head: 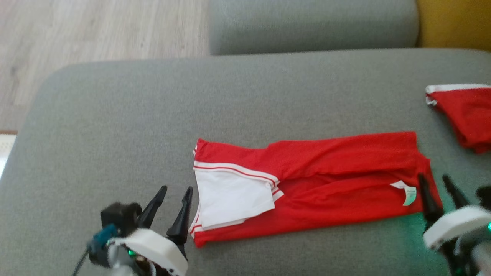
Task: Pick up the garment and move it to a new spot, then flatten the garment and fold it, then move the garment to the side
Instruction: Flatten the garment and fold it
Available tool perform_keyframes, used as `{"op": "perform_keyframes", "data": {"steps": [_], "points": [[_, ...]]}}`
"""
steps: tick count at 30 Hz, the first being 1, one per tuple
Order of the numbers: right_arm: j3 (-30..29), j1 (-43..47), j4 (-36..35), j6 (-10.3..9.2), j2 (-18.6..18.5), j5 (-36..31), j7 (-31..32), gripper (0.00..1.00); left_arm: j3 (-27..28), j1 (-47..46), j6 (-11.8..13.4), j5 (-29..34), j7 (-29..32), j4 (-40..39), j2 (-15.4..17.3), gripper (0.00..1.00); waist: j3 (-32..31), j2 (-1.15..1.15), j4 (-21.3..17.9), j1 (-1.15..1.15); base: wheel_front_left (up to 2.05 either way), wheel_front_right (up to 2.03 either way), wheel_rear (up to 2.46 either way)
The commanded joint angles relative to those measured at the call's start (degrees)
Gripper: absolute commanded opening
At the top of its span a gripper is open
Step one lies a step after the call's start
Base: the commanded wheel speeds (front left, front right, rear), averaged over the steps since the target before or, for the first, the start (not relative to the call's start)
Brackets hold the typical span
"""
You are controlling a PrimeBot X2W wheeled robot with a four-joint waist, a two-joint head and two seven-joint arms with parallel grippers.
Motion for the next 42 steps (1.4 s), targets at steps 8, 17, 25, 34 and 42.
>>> {"op": "perform_keyframes", "data": {"steps": [8,17,25,34,42], "points": [[-3.3,4.9,-3.0,-0.05,6.0,-9.8,-3.9,1.0,15.5,8.0,3.7,20.9,-0.8,-3.2,-10.5,1.0,-2.9,0.0,-0.2,0.0,0.0,0.0,0.0],[-10.7,4.9,-1.9,-0.05,9.2,-14.5,-2.3,1.0,18.1,12.9,0.9,36.3,-0.8,-5.9,-16.7,1.0,-2.7,0.0,3.1,0.0,0.0,0.0,0.0],[-22.0,-1.6,5.4,-0.05,7.9,-17.8,5.2,1.0,18.0,13.6,-1.3,41.9,-0.8,-5.6,-18.9,1.0,-0.4,0.0,6.7,0.0,0.0,0.0,0.0],[-28.4,-7.9,12.7,-0.05,7.6,-26.2,13.3,1.0,19.2,12.3,-3.2,43.5,-0.8,-5.3,-20.7,1.0,2.5,0.0,7.8,0.0,0.0,0.0,0.0],[-27.6,-10.3,13.7,-0.05,9.9,-26.9,18.6,0.4,20.1,11.1,-4.2,44.2,-0.8,-5.2,-21.9,1.0,4.5,0.0,6.9,0.0,0.0,0.0,0.0]]}}
